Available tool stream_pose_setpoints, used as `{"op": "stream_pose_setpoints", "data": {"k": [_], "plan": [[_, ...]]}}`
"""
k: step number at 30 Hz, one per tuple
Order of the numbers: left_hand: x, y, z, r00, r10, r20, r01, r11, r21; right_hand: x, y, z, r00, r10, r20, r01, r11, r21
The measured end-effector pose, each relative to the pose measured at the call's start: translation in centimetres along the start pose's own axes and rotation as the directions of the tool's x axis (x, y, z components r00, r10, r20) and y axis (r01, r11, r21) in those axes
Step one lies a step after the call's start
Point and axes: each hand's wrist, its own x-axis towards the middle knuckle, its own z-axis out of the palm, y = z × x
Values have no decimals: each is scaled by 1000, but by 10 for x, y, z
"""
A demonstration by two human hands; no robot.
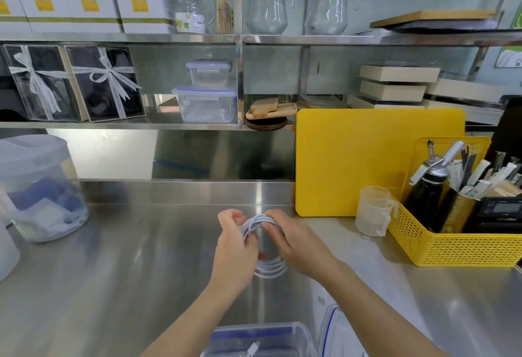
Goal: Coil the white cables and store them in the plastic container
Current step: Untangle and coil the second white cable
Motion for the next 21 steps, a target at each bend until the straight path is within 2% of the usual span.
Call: {"op": "stream_pose_setpoints", "data": {"k": [1, 3, 4, 6, 8, 9, 10, 13, 17, 21], "plan": [[3, 0, 0, 1000, -26, 15, 27, 999, -43, 0, 0, 1, 1000, -25, -19, 24, 999, -28], [9, -3, -1, 996, -44, 84, 46, 999, -22, 0, 2, 1, 997, -57, -44, 54, 997, -59], [11, -5, -3, 990, -49, 129, 44, 998, 45, -1, 4, 1, 997, -56, -50, 53, 997, -53], [15, -7, -12, 974, 7, 227, -55, 977, 207, -3, 8, -1, 998, -32, -52, 33, 999, 16], [13, -6, -21, 908, 95, 408, -125, 991, 46, -5, 11, -2, 999, -2, -44, 7, 994, 109], [9, -2, -25, 874, 126, 469, -125, 992, -35, -6, 12, -3, 999, 14, -38, -8, 990, 144], [7, 1, -27, 852, 162, 497, -163, 986, -41, -7, 13, -4, 999, 26, -30, -21, 986, 168], [6, -1, -26, 826, 224, 518, -311, 947, 85, -8, 20, -7, 999, 39, 0, -38, 979, 202], [16, -12, -30, 834, 205, 512, -242, 970, 5, -13, 26, -8, 997, 68, -26, -58, 958, 282], [21, -14, -30, 825, 163, 541, -242, 967, 78, -13, 24, -13, 997, 62, -38, -47, 945, 322]]}}
